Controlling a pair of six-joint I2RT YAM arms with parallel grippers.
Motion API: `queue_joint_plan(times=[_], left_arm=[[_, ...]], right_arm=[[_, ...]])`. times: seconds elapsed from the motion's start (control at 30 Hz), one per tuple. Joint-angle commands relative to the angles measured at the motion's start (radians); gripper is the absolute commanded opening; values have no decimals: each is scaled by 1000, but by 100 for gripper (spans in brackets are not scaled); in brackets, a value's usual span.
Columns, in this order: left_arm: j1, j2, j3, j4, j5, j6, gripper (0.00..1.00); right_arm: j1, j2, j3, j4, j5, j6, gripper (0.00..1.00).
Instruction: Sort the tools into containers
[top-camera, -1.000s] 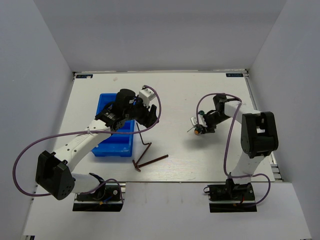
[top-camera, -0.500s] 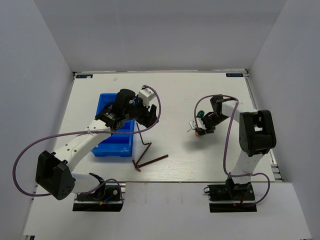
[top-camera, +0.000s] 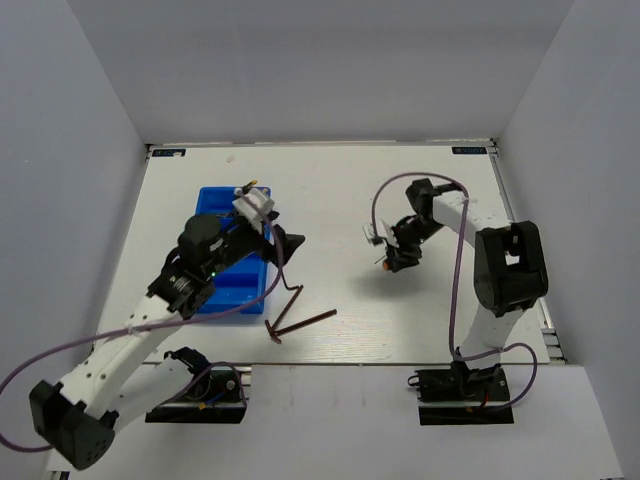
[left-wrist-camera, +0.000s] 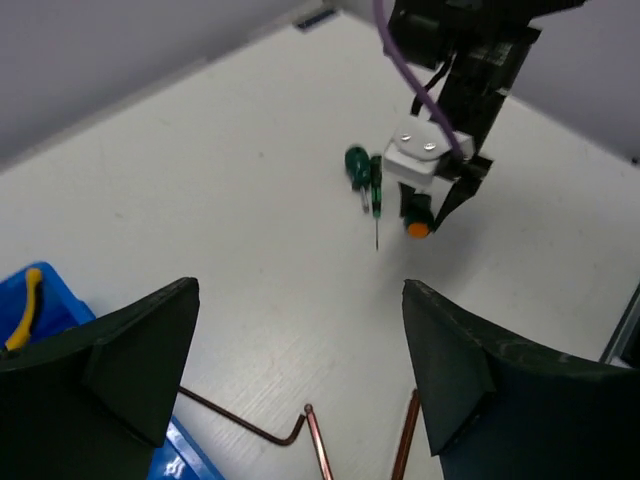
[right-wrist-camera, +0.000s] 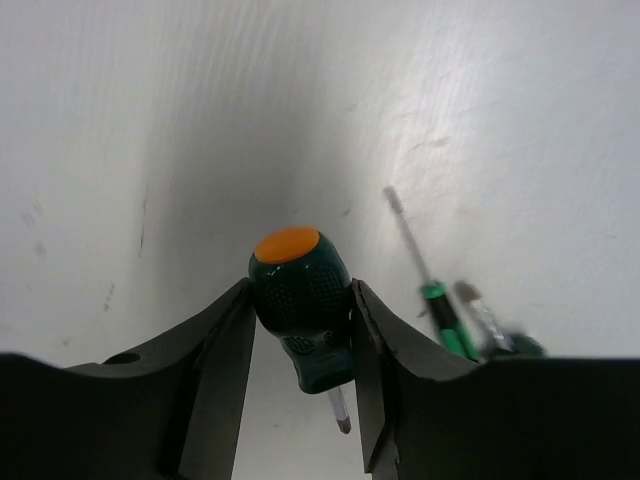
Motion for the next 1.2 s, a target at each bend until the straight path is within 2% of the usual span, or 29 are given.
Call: queue_joint_plan(times=[0.0,0.03,0.07,0.1,0.13,0.17,0.23,0.27,0.3,0.37,0.5,0.53,0.57,0.6,0.67,0.7,0.77,0.8,0.9,0.97,1.07,1.17], left_arm=[[1,-141,-84,201,-89,-13,94],[1,-163,-98,218,-111,-13,98],[1,-183,-107,228,-128,-13,100],[1,-195,-107,238,-128,5,100],[1,-195,-107,238,-128,16,100],[1,-195,-97,238,-128,27,100],[1,-195,-86,227,-128,36,100],[1,-195,-86,227,-128,36,100],[1,-195,-100,257,-128,36,100],[12,-230,-132,287,-117,36,100],[12,-276,-159,310,-131,56,100],[12,-276,-160,310,-131,56,100],[21,-276,-160,310,-131,56,100],[21,-276,-160,310,-131,65,100],[21,-276,-150,301,-120,65,100],[21,-276,-150,301,-120,65,100],[31,-276,-150,301,-120,65,100],[31,-285,-150,301,-120,65,100],[31,-286,-150,301,-102,65,100],[40,-276,-150,301,-90,65,100],[40,-267,-150,301,-79,65,100],[40,-267,-150,291,-61,65,100]], right_arm=[[81,-16,233,-50,-73,380,0],[131,-4,268,-44,-59,442,0],[151,34,308,-41,-54,617,0],[182,80,441,-44,-71,667,0],[199,131,492,-34,-88,733,0],[232,163,636,-29,-118,926,0],[254,272,718,39,-204,1054,0],[295,297,759,64,-236,1220,0],[312,320,874,107,-244,1265,0],[373,418,960,170,-243,1362,0],[450,489,1020,314,-263,1411,0],[463,505,1027,345,-286,1454,0],[469,513,1021,473,-296,1479,0],[474,516,1019,517,-306,1561,0],[474,551,1020,648,-316,1614,0],[472,565,1036,713,-339,1699,0],[466,626,1118,787,-373,1760,0],[463,633,1125,869,-411,1875,0],[467,663,1085,1116,-419,1974,0],[475,676,1070,1186,-416,2048,0],[481,716,1085,1269,-355,2070,0],[490,777,1108,1347,-378,2091,0]])
